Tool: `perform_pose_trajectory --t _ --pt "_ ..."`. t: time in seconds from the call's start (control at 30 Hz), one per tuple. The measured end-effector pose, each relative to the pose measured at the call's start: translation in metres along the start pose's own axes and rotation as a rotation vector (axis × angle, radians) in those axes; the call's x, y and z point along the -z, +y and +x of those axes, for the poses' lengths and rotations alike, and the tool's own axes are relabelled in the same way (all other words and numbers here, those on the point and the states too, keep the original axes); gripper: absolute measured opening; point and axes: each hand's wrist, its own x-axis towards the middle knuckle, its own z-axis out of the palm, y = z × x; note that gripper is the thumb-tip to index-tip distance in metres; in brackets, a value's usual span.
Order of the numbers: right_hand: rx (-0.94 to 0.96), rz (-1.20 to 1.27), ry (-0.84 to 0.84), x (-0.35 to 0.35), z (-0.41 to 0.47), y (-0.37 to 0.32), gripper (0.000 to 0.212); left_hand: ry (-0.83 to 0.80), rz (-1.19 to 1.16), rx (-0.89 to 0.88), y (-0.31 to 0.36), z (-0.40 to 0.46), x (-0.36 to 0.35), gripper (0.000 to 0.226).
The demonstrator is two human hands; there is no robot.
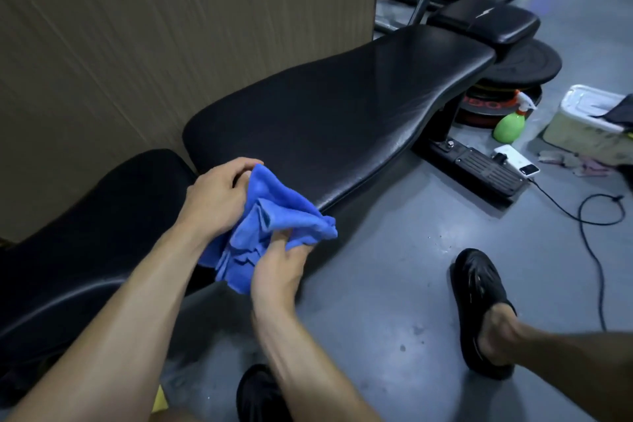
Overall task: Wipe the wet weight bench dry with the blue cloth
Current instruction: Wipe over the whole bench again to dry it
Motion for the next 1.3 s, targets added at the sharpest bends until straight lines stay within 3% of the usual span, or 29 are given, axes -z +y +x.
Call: perform_pose_trajectory --t 0.07,0.2,0.27,0.37,0.53,0.7,0.8,0.93,1.07,1.3 --pt "0.009 -0.027 -0.066 0.007 0.012 -0.025 0.057 -0.020 0.021 -0.037 0.001 -0.001 0.001 0.029" --pt "0.067 -0.029 0.065 0.026 0.072 -0.089 0.044 -0.048 0.073 -0.074 0.000 -0.008 0.000 0.031" --pt "0.159 -0.041 0.140 0.030 0.100 -0.116 0.052 -0.070 0.064 -0.111 -0.001 -0.015 0.000 0.030" --pt "0.215 -0.082 0.202 0.036 0.105 -0.131 0.084 -0.087 0.043 -0.152 -0.003 -0.024 0.000 0.030" --pt "0.315 -0.217 0.057 0.029 0.038 -0.066 0.100 -0.014 0.026 -0.227 0.013 -0.016 -0.007 0.031" --pt "0.075 -0.257 -0.029 0.043 0.092 -0.097 0.099 0.014 0.013 -0.291 0.047 0.009 -0.026 0.031" --pt "0.129 -0.279 0.046 0.058 0.138 -0.145 0.106 0.016 0.026 -0.323 0.062 0.023 -0.039 0.030" --pt "0.201 -0.236 0.082 0.070 0.199 -0.208 0.071 -0.001 0.073 -0.328 0.069 0.044 -0.051 0.032" --pt "0.275 -0.282 0.079 0.074 0.188 -0.192 0.081 -0.001 0.138 -0.318 0.071 0.061 -0.060 0.034" --pt "0.164 -0.470 -0.088 0.098 0.185 -0.165 0.092 -0.026 0.240 -0.269 0.082 0.084 -0.073 0.040"
